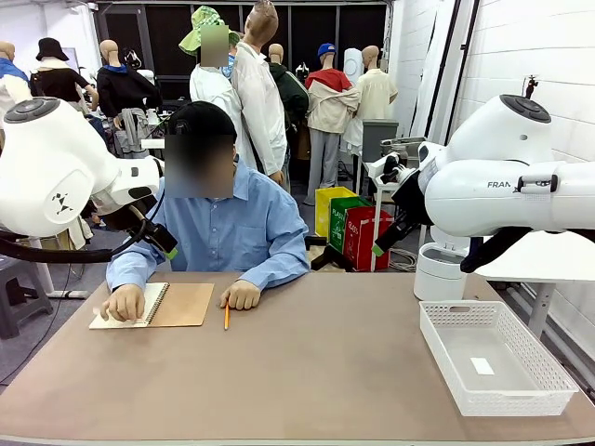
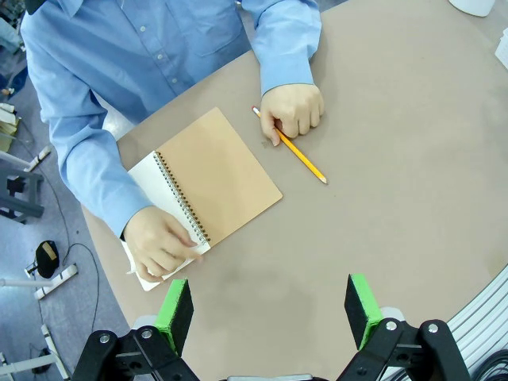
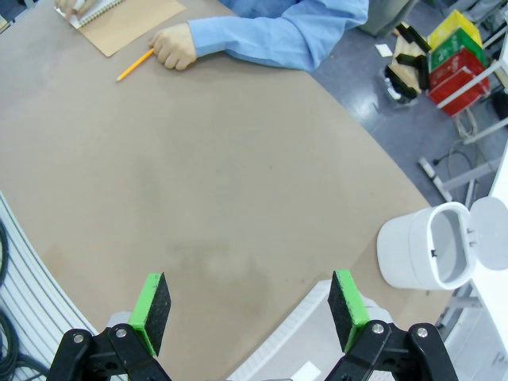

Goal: Sort the paper based on its condition.
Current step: If a person hands you a paper, place it in the Organizing basket , and if it's crumpled, put it in the Trash can.

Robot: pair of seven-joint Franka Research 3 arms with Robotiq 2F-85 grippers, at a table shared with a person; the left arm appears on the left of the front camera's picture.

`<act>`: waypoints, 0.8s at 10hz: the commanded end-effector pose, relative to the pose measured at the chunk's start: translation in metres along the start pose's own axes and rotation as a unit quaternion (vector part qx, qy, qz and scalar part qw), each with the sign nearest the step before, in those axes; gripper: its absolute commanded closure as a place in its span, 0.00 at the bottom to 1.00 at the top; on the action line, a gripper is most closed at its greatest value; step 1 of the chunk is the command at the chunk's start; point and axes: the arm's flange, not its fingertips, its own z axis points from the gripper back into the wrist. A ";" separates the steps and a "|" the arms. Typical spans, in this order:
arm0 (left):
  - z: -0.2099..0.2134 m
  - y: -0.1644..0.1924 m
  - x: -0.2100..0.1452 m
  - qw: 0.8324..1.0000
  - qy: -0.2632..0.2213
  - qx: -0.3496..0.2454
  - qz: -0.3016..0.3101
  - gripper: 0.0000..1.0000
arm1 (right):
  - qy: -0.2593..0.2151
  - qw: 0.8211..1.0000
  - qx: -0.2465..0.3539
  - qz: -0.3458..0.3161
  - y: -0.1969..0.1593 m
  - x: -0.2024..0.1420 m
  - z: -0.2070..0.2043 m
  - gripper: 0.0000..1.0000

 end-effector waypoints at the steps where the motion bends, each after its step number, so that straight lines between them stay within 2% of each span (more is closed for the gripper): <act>1: 0.000 0.000 0.000 1.000 -0.001 -0.001 0.001 0.00 | 0.001 1.000 0.000 0.000 0.000 0.000 -0.001 0.00; 8: 0.000 0.000 0.000 1.000 -0.001 -0.001 0.001 0.00 | 0.001 1.000 0.000 0.000 0.000 0.000 -0.001 0.00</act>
